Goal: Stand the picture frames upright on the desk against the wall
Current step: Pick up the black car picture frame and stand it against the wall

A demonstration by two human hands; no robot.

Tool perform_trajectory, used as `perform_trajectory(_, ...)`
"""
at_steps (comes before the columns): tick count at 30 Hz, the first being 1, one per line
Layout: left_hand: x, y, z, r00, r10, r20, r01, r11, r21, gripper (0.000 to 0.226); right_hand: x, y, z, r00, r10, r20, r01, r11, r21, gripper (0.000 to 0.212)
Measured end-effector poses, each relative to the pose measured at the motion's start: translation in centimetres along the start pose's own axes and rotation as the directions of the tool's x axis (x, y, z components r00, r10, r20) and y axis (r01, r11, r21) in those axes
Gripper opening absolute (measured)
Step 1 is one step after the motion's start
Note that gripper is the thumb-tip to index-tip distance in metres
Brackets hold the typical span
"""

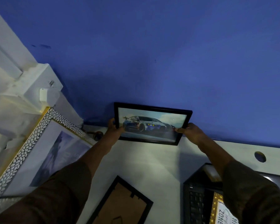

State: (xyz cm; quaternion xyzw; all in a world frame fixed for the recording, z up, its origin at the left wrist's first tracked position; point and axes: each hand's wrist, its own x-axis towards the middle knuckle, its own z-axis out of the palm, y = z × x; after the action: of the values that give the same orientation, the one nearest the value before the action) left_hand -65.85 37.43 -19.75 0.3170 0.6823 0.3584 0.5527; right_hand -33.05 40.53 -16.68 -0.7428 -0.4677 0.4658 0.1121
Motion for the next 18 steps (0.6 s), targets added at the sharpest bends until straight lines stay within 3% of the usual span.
perform_trajectory(7,-0.1,0.6,1.1,1.000,0.014,-0.017,-0.015,0.998,-0.062,0.069,-1.9,-0.9,0.2,1.000,-0.005,-0.027,0.007,0.999,0.052,0.057)
perform_trajectory(18,-1.3,0.5,0.6,0.999,-0.016,-0.037,0.014,0.997,-0.073,0.085,-3.3,-1.6,-0.7,0.993,-0.049,-0.106,0.051,0.998,0.019,0.084)
